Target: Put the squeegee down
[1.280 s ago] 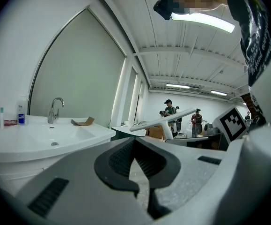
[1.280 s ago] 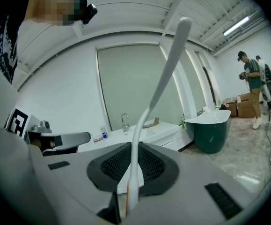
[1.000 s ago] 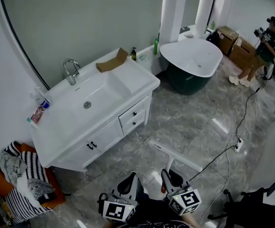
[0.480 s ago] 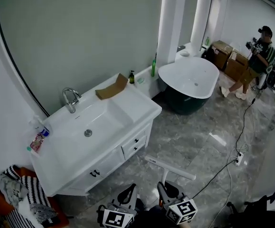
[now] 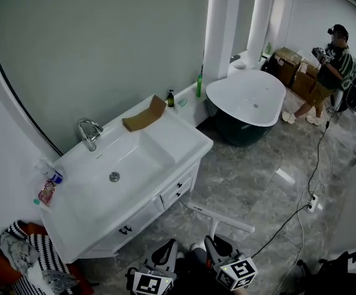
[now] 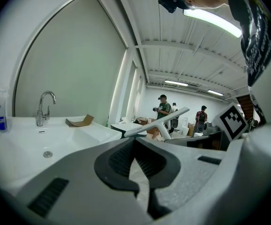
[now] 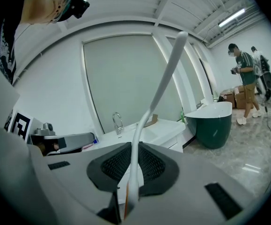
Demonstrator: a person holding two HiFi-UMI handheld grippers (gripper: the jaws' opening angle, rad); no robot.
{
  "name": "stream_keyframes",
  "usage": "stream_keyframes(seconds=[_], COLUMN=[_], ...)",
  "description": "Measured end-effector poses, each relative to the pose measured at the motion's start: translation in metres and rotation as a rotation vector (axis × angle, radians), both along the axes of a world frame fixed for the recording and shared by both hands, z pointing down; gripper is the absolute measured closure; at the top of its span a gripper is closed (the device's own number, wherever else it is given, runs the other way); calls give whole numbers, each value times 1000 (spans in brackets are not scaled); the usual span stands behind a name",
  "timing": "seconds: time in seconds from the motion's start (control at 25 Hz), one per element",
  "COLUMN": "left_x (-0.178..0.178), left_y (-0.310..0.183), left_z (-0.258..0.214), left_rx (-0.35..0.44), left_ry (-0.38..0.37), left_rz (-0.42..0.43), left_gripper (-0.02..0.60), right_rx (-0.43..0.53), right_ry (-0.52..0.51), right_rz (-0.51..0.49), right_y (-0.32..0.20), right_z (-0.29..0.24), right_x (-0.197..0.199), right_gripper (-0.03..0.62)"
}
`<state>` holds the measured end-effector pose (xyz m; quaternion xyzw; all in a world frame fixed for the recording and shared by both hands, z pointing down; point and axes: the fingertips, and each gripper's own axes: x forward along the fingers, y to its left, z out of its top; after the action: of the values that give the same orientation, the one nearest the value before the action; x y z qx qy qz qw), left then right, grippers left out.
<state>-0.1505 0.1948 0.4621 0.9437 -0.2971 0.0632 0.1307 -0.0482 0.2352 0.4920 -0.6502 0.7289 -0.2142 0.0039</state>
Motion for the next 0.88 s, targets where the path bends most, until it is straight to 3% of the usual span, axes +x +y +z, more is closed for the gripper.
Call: stream_keyframes(seconds=[0.32, 0.88], left_x=[12, 78], left_y=[-40, -97], left_z=[3, -7], left_rx=[5, 58], left_ry=[-19, -15], left_rz=[-43, -71], left_gripper=[577, 577], right_rx=[19, 40], right_ry=[-35, -18], right_rz=[-38, -69], right_y=[-49, -114], right_z=[-4, -12], right_x=[15, 84], right_gripper=[539, 537])
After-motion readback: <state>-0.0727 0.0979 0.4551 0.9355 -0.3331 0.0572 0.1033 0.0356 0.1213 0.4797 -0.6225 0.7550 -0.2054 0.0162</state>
